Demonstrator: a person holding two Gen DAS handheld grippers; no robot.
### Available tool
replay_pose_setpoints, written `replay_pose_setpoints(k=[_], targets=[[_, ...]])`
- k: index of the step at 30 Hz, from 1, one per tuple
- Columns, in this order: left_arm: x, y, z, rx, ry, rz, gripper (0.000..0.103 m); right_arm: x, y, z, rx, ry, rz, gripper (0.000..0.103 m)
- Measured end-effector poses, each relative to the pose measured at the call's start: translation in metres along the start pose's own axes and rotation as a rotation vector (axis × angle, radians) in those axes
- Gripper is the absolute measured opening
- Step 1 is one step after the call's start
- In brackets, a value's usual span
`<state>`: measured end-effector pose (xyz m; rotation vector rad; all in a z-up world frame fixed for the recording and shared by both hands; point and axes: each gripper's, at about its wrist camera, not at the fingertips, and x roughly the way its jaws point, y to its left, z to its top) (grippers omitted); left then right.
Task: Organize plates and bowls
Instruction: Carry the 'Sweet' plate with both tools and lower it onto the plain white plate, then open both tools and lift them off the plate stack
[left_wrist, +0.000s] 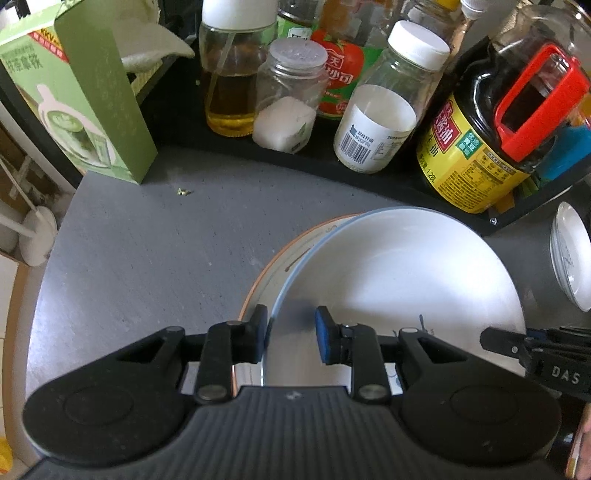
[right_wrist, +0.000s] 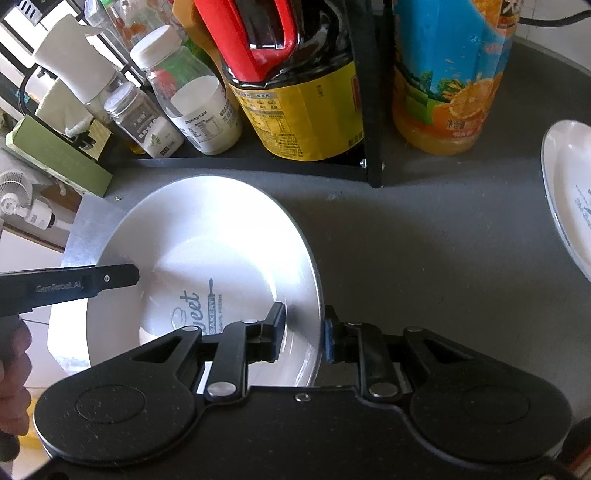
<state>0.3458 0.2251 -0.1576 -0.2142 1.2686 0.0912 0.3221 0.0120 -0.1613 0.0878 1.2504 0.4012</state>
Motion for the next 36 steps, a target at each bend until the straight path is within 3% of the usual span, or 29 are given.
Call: replay_pose_setpoints(k=[11,14,22,33,36], targets=[[0.002,-0.001,0.002,-0.013,0.005,0.013,0.027,-0.016,-0.006,-0.004,-0.004,-0.026,0.035,0.026],[0.002,-0.003,0.003,-0.011,0.018,0.033,0.027,-0.011,-0.008,-0.009,-0.018,-0.021,0.022,0.013],[-0.006,-0.010,0.001,0.015,0.009,0.101,0.028,-0.007,-0.005,-0.012,-0.018,-0.031,0.048,0.010],[-0.014,-0.009,-0.001,0.033,0.007,0.128,0.029,-0.003,-0.009,-0.012,-0.004,-0.031,0.059,0.011],[-0.015,-0.010,-0.001,0.018,0.006,0.131,0.029,-0.005,-0.010,-0.010,0.015,-0.023,0.048,0.016]])
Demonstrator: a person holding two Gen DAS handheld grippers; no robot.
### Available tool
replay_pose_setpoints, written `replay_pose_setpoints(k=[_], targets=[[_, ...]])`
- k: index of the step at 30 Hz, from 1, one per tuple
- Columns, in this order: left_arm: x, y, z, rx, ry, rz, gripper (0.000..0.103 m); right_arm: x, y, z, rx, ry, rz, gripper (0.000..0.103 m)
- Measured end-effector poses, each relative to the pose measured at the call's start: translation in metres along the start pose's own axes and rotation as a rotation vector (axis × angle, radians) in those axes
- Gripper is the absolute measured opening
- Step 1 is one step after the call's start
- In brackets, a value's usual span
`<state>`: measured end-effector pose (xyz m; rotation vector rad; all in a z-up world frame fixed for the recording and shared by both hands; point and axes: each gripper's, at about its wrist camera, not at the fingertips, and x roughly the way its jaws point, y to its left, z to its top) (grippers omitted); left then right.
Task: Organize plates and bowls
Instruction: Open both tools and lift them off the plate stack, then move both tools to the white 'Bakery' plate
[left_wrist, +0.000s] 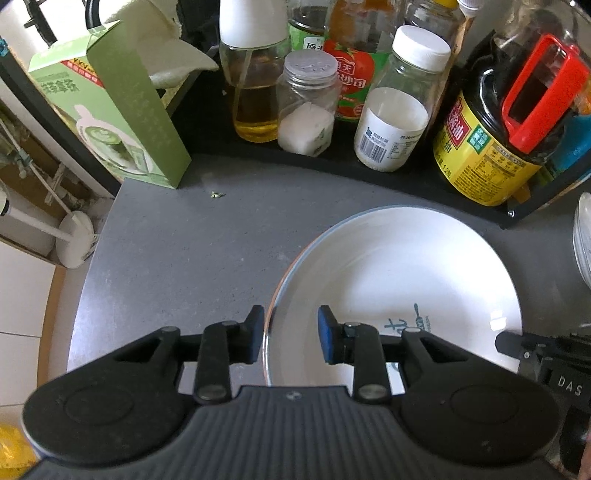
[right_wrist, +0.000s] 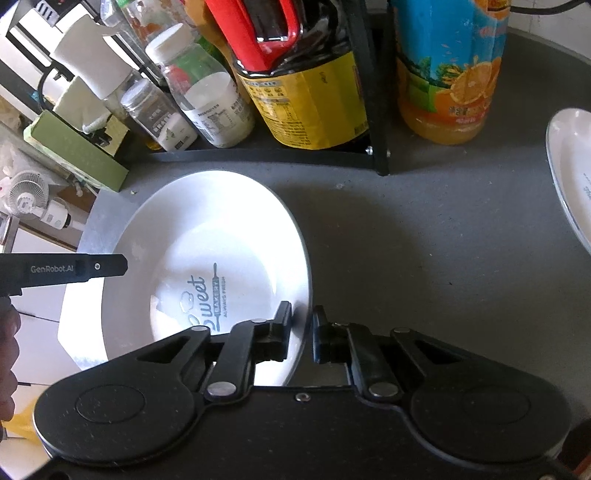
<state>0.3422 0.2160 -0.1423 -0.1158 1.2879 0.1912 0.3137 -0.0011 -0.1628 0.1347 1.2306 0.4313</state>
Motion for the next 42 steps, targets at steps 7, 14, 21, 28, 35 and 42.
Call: replay_pose_setpoints(k=[7,14,21,28,35,42], targets=[[-0.001,0.002,-0.002,-0.015,-0.005,0.027,0.029,-0.017,-0.001,0.001,-0.019,-0.056,-0.018,0.014],[0.002,0.017,-0.006,-0.065,0.011,0.065,0.033,-0.006,-0.002,0.004,-0.027,-0.035,0.037,0.007],[-0.001,0.022,-0.006,-0.092,0.007,0.074,0.035,-0.001,-0.004,0.007,0.003,0.013,0.055,0.015],[-0.023,0.002,0.002,-0.096,-0.038,0.032,0.035,-0.037,-0.029,0.010,0.039,-0.071,0.081,0.029],[-0.036,-0.053,0.012,-0.056,-0.069,-0.036,0.053,-0.062,-0.074,0.010,0.118,-0.125,0.053,0.046],[-0.036,-0.119,0.008,0.035,-0.073,-0.103,0.056,-0.085,-0.123,0.002,0.187,-0.182,0.002,0.053]])
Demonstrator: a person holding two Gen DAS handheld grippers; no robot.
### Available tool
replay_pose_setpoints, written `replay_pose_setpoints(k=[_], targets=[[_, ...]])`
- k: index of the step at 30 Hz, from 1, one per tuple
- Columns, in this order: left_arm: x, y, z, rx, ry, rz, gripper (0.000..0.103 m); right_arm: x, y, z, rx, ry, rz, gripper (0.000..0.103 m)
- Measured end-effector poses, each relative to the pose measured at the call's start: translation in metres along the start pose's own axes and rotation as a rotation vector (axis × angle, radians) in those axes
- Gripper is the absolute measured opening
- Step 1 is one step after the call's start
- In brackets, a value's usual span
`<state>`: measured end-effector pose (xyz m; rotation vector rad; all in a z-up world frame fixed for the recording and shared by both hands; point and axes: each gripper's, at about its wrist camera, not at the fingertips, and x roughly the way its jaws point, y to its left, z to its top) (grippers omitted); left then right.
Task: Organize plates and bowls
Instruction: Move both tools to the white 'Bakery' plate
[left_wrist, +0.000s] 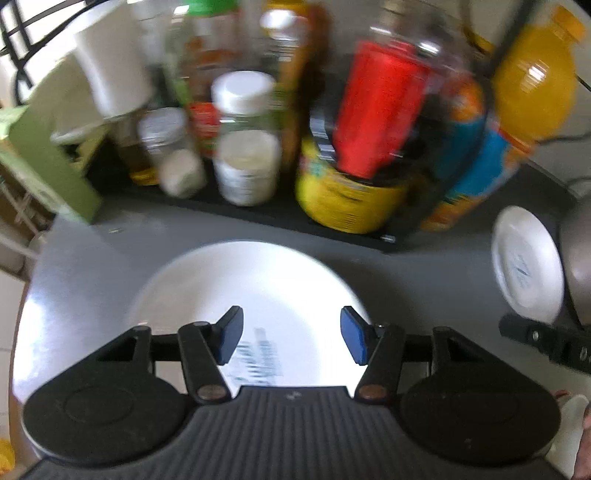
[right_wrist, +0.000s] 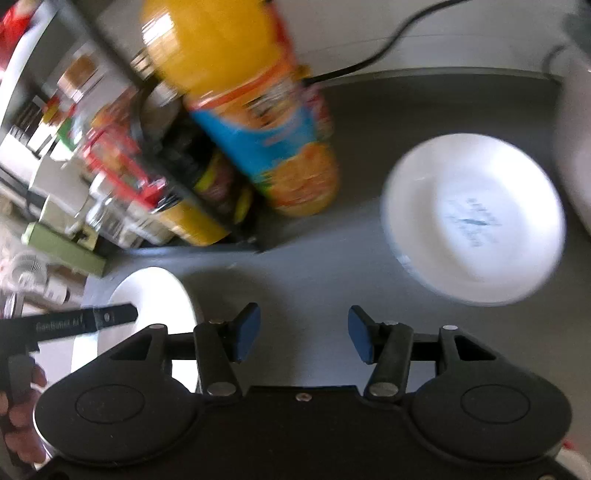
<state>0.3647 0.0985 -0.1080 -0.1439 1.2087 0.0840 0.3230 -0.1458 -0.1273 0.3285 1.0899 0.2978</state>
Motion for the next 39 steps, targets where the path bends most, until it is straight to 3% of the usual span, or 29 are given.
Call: replay_pose_setpoints(k=[8,15,21,33,39], targets=[[0.003,-0.061,-0.006,0.081,-0.009,-0.053,0.056,-0.016,-0.047,0.005,0.070,-0.035,-0.036,0.053],[0.008,-0.101,-0.001,0.092,-0.039,-0.092,0.056,-0.024,-0.067,0.008,0.065,-0.040,-0.076,0.053],[0.030,-0.130,0.006,0.026,-0.040,-0.145,0.056,-0.032,-0.084,0.012,0.058,-0.073,-0.101,0.053],[0.078,-0.181,0.003,0.025,-0.003,-0.229,0.051,-0.030,-0.100,0.017,-0.036,-0.047,-0.141,0.053],[0.100,-0.191,0.001,-0.009,0.022,-0.237,0.040,-0.027,-0.101,0.016,-0.075,-0.027,-0.163,0.053]])
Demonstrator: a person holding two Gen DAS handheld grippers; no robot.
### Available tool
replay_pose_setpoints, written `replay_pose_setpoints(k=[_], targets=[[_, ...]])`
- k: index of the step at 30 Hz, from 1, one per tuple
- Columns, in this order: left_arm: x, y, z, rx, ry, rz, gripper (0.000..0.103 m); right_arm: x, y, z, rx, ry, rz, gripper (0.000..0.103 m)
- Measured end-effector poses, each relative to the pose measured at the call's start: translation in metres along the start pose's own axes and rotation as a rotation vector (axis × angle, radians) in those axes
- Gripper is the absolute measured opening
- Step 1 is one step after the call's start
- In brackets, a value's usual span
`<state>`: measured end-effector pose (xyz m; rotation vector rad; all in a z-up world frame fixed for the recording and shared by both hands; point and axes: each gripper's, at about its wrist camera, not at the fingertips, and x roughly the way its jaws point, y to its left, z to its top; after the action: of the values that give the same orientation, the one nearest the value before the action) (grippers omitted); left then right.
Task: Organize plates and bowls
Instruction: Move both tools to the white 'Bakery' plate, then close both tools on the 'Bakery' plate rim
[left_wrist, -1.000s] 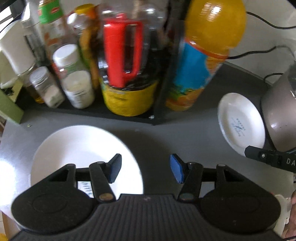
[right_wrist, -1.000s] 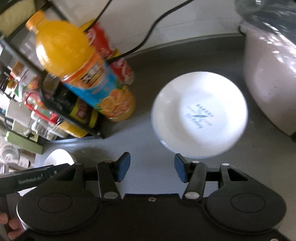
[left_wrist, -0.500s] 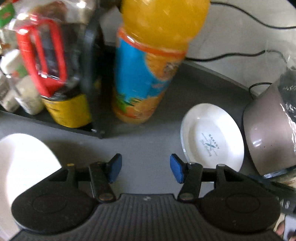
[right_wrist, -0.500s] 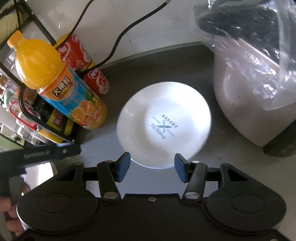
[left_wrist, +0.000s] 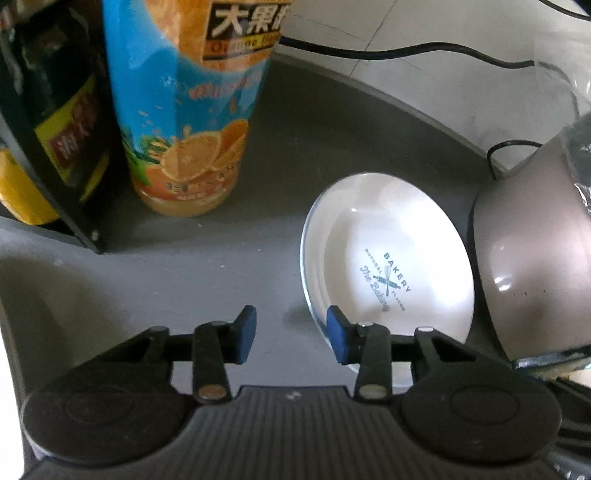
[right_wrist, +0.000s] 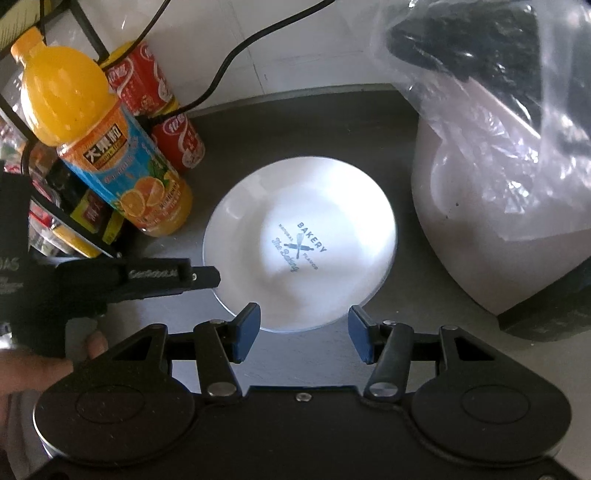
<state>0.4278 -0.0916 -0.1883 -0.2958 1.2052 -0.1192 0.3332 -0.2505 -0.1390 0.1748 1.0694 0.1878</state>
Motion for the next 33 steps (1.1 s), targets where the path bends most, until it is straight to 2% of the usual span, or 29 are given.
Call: replay_pose_setpoints(k=[4,6,8,11,13,16,24,29,33], targets=[[0.006,-0.001,-0.001,0.008,-0.004,-0.002,0.039,0.004,0.000,0.000,-0.015,0.012,-0.013,0.053],[0.010,-0.001,-0.002,0.001,-0.004,-0.010,0.036,0.006,-0.001,0.000,-0.006,0.016,-0.017,0.053],[0.013,-0.001,-0.001,-0.011,-0.007,-0.031,0.024,0.005,-0.001,-0.001,-0.009,0.017,-0.017,0.053],[0.016,-0.007,-0.004,0.013,-0.026,-0.048,0.013,0.004,0.001,-0.001,-0.024,0.017,-0.022,0.053],[0.016,-0.013,-0.006,0.048,-0.037,-0.027,0.013,0.004,0.001,-0.001,-0.023,0.017,-0.023,0.053],[0.014,-0.009,-0.007,0.032,-0.033,-0.023,0.012,0.007,0.002,0.000,-0.021,0.024,-0.026,0.053],[0.000,0.017,-0.010,0.040,-0.035,0.034,0.012,0.016,0.006,0.004,-0.031,0.027,-0.040,0.053],[-0.008,0.031,-0.013,0.038,-0.016,0.052,0.012,0.027,0.009,0.004,-0.062,0.056,-0.035,0.052],[-0.013,0.038,-0.016,0.034,-0.007,0.069,0.013,0.034,0.003,0.006,-0.040,0.072,-0.029,0.051]])
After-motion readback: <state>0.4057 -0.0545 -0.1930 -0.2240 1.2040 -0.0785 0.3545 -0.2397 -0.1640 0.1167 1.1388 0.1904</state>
